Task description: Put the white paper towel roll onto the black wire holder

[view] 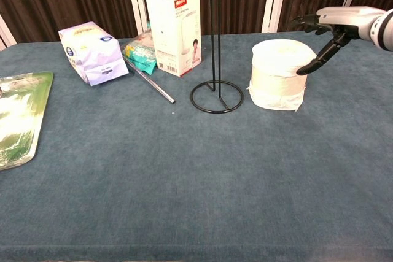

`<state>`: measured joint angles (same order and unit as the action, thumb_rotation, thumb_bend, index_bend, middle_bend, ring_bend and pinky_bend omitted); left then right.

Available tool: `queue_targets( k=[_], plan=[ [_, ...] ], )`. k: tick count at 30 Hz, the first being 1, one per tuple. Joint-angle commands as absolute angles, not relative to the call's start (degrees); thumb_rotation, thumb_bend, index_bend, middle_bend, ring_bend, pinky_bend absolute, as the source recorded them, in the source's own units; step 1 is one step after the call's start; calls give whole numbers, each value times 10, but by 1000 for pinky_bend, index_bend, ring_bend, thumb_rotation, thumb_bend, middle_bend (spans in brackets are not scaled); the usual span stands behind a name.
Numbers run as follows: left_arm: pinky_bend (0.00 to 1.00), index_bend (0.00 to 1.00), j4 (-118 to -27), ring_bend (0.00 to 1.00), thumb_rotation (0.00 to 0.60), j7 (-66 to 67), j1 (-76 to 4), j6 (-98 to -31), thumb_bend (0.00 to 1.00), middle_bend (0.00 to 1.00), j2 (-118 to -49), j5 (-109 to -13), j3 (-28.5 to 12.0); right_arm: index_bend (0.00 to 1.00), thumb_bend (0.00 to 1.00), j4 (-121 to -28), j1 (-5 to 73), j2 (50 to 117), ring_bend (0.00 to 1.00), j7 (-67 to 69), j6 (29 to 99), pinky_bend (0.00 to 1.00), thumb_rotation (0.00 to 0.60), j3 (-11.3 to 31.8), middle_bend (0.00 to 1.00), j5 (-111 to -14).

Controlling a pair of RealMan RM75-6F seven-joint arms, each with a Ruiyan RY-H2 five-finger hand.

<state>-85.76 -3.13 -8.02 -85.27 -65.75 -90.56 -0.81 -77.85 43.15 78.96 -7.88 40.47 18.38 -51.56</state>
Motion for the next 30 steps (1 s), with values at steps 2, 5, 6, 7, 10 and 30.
queue_targets(
  k=[2, 5, 6, 7, 10, 30],
  plan=[
    [56, 0, -857, 0, 600, -31, -80, -852, 470, 17, -658, -904, -9, 0, 118, -750, 459, 811, 0, -99, 390, 0, 600, 180, 0, -476],
    [56, 0, -857, 0, 600, -32, -80, -851, 470, 17, -658, -901, -10, 0, 117, -741, 475, 820, 0, -110, 380, 0, 600, 175, 0, -454],
    [56, 0, -857, 0, 600, -32, -80, -851, 470, 17, -658, -901, -10, 0, 117, -739, 479, 822, 0, -113, 379, 0, 600, 173, 0, -449],
    [56, 0, -857, 0, 600, -32, -80, -851, 470, 17, -657, -900, -10, 0, 117, -738, 483, 824, 0, -118, 377, 0, 600, 170, 0, -443],
    [56, 0, -856, 0, 600, -35, -80, -852, 471, 17, -656, -899, -11, 0, 117, -733, 495, 828, 0, -131, 374, 0, 600, 161, 0, -424],
    [56, 0, -860, 0, 600, -32, -79, -853, 469, 18, -656, -898, -11, 757, 271, -754, 497, 821, 508, -120, 463, 488, 600, 172, 554, -398]
  ],
)
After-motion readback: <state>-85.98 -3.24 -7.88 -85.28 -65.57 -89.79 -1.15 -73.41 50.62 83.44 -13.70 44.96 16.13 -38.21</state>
